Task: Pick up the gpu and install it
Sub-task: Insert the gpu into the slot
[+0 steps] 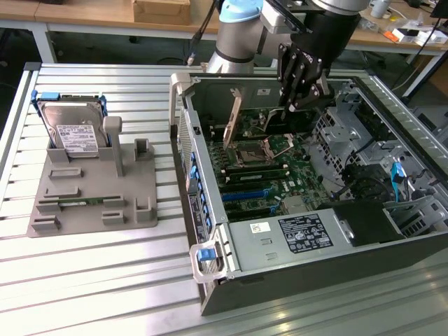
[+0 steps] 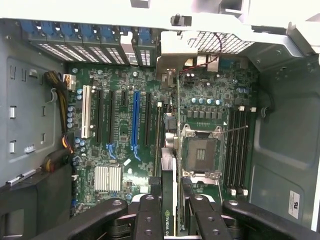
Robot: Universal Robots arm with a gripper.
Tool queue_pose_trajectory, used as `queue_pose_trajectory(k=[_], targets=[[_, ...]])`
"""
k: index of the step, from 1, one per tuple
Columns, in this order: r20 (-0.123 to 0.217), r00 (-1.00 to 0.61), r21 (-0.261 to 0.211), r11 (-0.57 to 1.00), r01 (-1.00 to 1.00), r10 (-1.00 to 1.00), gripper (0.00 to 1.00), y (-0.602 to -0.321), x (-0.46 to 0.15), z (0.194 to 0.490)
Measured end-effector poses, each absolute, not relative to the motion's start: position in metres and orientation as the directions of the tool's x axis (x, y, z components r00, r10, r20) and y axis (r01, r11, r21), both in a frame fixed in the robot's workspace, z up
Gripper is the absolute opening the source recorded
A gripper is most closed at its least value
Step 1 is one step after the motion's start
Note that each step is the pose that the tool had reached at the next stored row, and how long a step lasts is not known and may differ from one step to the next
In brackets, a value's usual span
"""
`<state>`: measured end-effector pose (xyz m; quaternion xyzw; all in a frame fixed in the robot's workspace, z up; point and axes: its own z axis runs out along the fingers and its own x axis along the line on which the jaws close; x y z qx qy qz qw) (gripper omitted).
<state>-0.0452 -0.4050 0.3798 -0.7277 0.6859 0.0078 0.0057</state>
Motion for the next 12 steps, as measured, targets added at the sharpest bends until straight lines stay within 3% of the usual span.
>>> queue_pose_trajectory(k=[12], targets=[[-0.018, 0.059, 0.003, -0.059, -0.998, -0.998, 0.26, -0.405, -0.0452, 0.3714]])
